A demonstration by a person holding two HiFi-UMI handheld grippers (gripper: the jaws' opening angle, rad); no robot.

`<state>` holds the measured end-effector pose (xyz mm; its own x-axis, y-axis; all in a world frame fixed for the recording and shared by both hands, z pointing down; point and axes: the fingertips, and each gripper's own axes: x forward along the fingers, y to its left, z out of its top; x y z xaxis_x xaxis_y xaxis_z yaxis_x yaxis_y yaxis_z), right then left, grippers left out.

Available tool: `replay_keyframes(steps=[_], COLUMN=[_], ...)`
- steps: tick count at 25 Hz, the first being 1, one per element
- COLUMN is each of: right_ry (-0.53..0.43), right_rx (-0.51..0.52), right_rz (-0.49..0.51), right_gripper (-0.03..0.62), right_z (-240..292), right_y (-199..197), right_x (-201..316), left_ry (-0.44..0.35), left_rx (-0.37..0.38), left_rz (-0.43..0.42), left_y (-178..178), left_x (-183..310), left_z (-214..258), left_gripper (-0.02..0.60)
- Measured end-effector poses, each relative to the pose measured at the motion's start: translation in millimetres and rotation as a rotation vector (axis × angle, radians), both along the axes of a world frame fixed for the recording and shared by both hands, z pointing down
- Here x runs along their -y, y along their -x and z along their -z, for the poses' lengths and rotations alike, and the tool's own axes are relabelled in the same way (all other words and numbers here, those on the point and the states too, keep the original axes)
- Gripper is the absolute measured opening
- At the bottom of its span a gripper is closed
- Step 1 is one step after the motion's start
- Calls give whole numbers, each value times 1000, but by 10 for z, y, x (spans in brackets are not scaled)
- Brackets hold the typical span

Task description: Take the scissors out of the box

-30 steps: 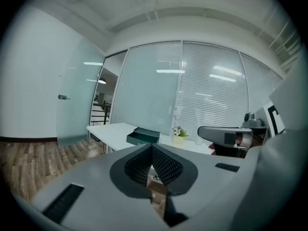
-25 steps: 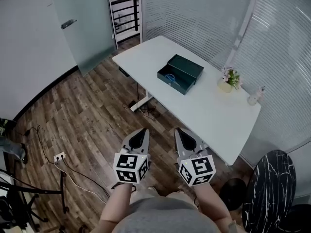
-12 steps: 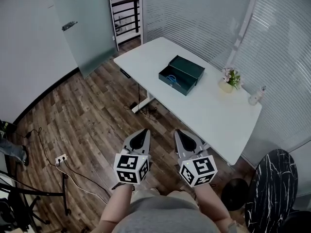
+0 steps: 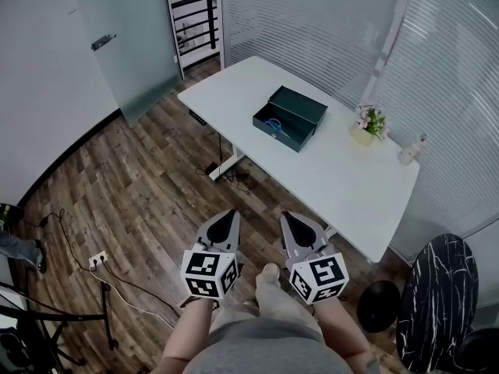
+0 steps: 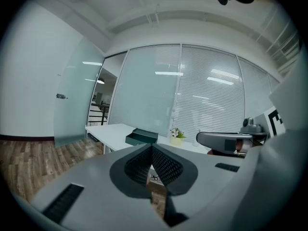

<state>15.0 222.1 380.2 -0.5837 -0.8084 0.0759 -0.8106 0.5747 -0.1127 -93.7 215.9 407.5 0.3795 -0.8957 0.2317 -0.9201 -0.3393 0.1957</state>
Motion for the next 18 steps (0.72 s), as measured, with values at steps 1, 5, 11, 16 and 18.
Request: replay_keyframes(steps=[1,5,11,16,18], right_ry=[-2,-31,-44,-56,-59], right_rx=[6,43,49,39,31], right_rz=[0,8,24,25,27], right_gripper=[8,8,8,8,8], right_z=[9,96,82,116,147], right_y=[-6,-9,57,92,91], right_x=[32,242,768,1377,1626], left_ry=[1,-4,-17,-9,-7], left_rx=[0,1,10,4,-3], left_rz=[-2,2,1,3,3], left_y=[-3,8,42,70,70], left_x=[25,223,735,1347,1596], left_z=[-9,-22,-48,-47,-19], left_gripper=[5,5,5,5,5])
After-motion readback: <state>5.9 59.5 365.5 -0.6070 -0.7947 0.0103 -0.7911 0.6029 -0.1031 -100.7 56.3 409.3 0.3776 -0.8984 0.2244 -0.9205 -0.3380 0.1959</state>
